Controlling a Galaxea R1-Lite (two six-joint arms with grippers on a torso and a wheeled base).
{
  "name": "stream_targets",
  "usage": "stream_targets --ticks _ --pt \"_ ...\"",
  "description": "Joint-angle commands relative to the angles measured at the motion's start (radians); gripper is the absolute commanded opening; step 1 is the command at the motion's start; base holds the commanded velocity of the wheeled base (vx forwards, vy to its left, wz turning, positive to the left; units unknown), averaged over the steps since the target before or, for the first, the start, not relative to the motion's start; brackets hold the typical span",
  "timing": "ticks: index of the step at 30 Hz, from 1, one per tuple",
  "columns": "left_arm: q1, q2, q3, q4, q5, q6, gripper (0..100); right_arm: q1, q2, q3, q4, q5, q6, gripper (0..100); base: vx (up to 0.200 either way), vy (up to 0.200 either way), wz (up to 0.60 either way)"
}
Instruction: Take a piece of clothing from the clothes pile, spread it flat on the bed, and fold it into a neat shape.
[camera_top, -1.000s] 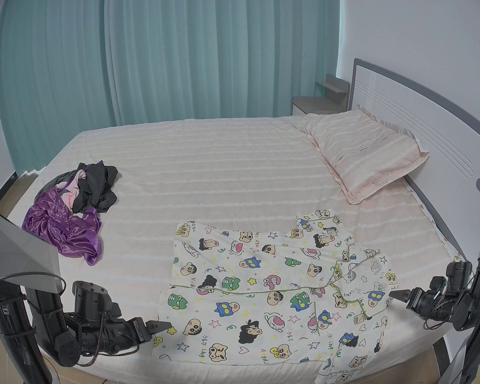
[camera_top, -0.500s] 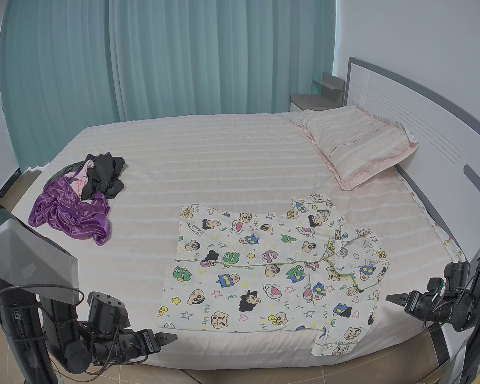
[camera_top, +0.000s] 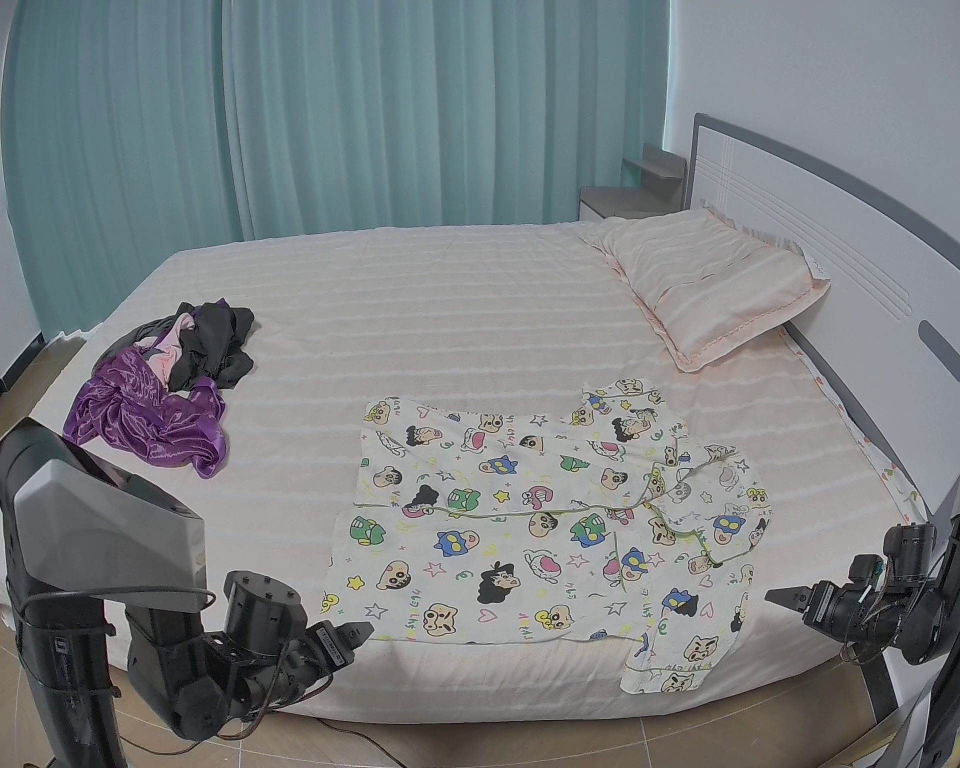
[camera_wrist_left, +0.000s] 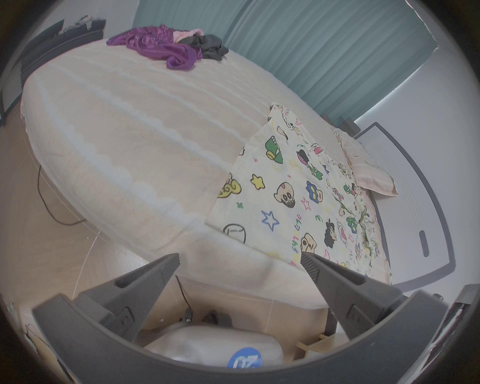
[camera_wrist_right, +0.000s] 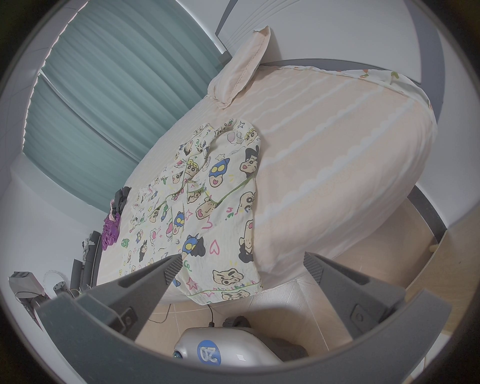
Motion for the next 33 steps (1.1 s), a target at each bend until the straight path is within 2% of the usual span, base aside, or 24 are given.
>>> stream_targets --ticks 1,8,24,25,28,33 --pt "-0.034 0.082 -0.068 0.000 0.051 0.000 100 0.001 -0.004 0.016 -0.003 0.001 0.009 100 0.000 0.000 0.00" --pt "-0.028 0.097 -0.142 0.007 0.062 0.003 100 -0.002 -0.006 0.018 -0.006 0.001 0.009 100 0.000 0.000 0.00" --pt "-0.012 0.137 -0.218 0.020 0.066 0.049 100 -0.007 -0.004 0.018 -0.012 0.003 0.009 100 0.000 0.000 0.00" --pt "-0.011 0.137 -0.220 0.023 0.066 0.052 0 -0.007 -0.004 0.018 -0.012 0.003 0.009 100 0.000 0.000 0.00" --pt "-0.008 0.137 -0.229 0.030 0.069 0.057 0 -0.007 -0.004 0.018 -0.012 0.003 0.009 100 0.000 0.000 0.00" --pt "-0.012 0.134 -0.214 0.028 0.126 0.060 0 -0.010 -0.003 0.018 -0.012 0.003 0.009 100 0.000 0.000 0.00"
